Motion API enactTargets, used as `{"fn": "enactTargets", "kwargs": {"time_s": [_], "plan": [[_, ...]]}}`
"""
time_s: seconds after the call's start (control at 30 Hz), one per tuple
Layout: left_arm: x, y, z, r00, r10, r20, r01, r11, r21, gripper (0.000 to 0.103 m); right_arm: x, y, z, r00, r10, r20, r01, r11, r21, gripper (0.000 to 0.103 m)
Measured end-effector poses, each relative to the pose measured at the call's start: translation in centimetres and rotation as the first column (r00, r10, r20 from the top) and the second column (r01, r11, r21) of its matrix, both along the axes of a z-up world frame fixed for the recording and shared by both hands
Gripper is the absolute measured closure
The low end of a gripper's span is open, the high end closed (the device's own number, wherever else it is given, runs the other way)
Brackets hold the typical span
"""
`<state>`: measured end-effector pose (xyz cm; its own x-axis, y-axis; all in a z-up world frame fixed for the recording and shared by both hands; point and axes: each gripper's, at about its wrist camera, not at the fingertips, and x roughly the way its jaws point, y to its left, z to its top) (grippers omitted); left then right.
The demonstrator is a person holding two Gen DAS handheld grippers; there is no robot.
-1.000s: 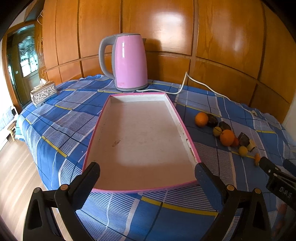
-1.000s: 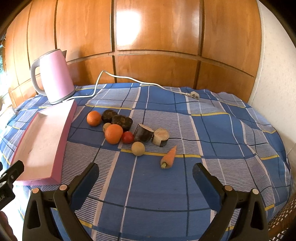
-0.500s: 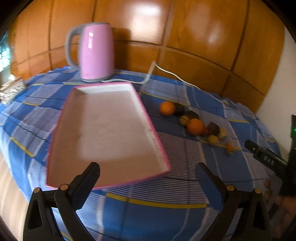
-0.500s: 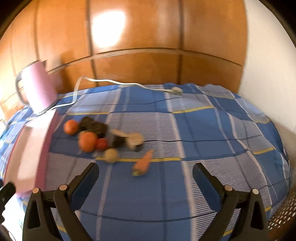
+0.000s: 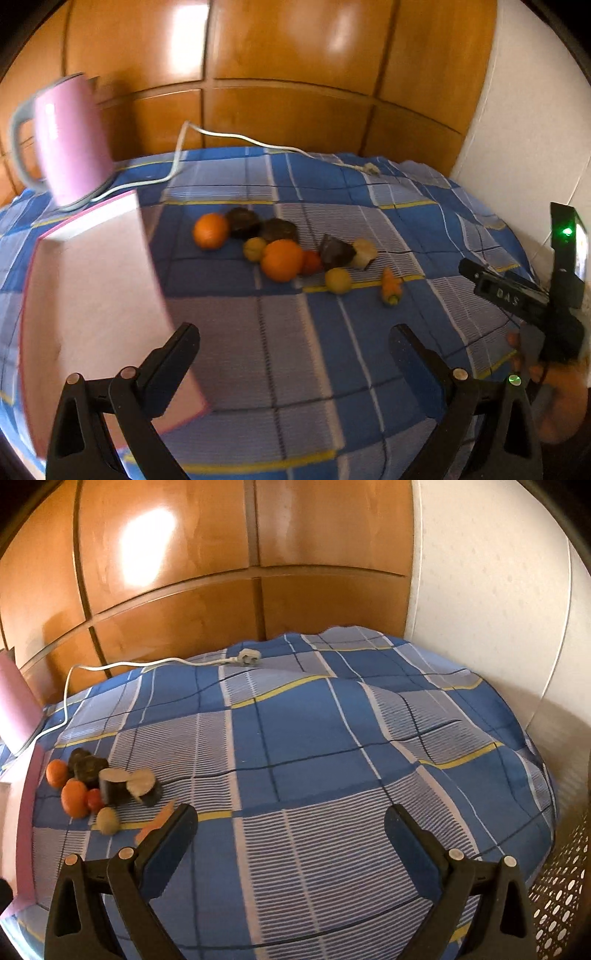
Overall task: Organize fruits
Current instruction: 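Move the left gripper to the small yellow round fruit and grasp it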
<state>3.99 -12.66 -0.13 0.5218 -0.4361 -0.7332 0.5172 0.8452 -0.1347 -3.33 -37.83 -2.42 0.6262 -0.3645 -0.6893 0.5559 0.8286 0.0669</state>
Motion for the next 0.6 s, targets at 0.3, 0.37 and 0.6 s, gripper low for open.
{"fn": "enactTargets", "kwargs": {"time_s": [0.3,0.37,0.6], "plan": [[3.2,-5.1,-1.8,0.998,-0.008,-0.064,0.012,0.998,0.06,0.025,0.0,-1.0,-1.0,1.0,0.002,-0.018,-0.002,1.0,0.018,0.0],[4.0,-6.0,-2.5,0.996,-0.006,-0.09,0.012,0.998,0.058,0.029,0.1,-1.0,-1.2,1.0,0.008,-0.02,-0.007,1.0,0.023,0.0],[5.5,-8.4,-4.2,0.995,0.012,-0.101,-0.004,0.996,0.084,0.032,0.3,-1.0,-1.5,1.0,0.024,-0.021,-0.023,0.999,0.026,0.0]]}}
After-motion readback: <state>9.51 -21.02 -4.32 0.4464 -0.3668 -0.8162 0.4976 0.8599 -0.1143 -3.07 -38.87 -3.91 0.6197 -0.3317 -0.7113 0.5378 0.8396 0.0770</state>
